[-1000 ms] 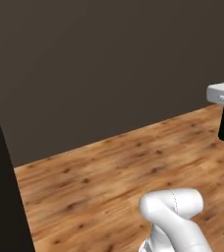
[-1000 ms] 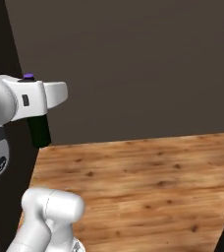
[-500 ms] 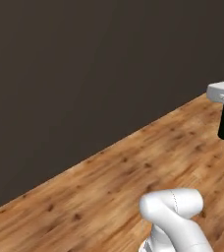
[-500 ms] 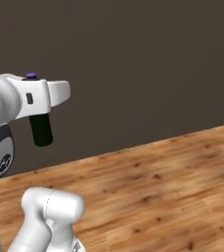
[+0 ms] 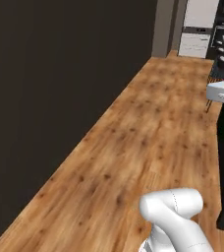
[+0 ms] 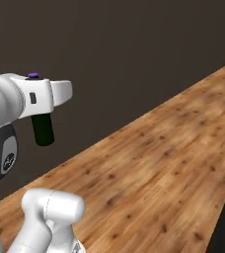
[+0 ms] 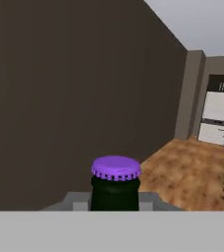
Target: Get the candle and the beer from the cabinet and move them to the dining counter.
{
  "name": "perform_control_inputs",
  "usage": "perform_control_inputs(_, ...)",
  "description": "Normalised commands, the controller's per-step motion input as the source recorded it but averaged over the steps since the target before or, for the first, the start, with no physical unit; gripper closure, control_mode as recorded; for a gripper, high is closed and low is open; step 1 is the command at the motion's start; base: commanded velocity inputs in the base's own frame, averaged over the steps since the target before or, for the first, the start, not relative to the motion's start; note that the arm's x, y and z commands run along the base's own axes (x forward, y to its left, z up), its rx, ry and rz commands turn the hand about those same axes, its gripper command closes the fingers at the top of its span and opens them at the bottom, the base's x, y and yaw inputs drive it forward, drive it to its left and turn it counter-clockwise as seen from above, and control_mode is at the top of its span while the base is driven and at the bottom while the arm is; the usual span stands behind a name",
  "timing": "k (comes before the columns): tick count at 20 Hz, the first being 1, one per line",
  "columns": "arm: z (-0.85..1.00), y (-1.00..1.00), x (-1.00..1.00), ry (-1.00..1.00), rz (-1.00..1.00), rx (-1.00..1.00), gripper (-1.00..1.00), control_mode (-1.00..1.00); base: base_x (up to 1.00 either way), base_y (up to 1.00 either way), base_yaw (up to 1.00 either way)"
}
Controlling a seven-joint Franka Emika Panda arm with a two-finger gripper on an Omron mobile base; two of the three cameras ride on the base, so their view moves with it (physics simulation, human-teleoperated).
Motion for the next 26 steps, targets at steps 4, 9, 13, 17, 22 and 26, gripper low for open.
perform_control_inputs(4, 0.00, 0.00, 0.00, 0.00, 0.00, 0.00, 1.00, 1.00, 0.58, 0.41, -0.76)
perform_control_inputs(9, 0.00, 0.00, 0.00, 0.00, 0.00, 0.00, 1.00, 1.00, 0.60, 0.51, -0.75)
perform_control_inputs(13, 0.00, 0.00, 0.00, 0.00, 0.00, 0.00, 1.00, 1.00, 0.84, 0.66, -0.66)
perform_control_inputs(17, 0.00, 0.00, 0.00, 0.00, 0.00, 0.00, 1.00, 1.00, 1.00, 0.90, -0.47)
perform_control_inputs(22, 0.00, 0.00, 0.00, 0.00, 0.00, 0.00, 1.00, 1.00, 1.00, 0.91, -0.22)
perform_control_inputs(26, 0.00, 0.00, 0.00, 0.00, 0.00, 0.00, 1.00, 1.00, 1.00, 0.89, -0.22)
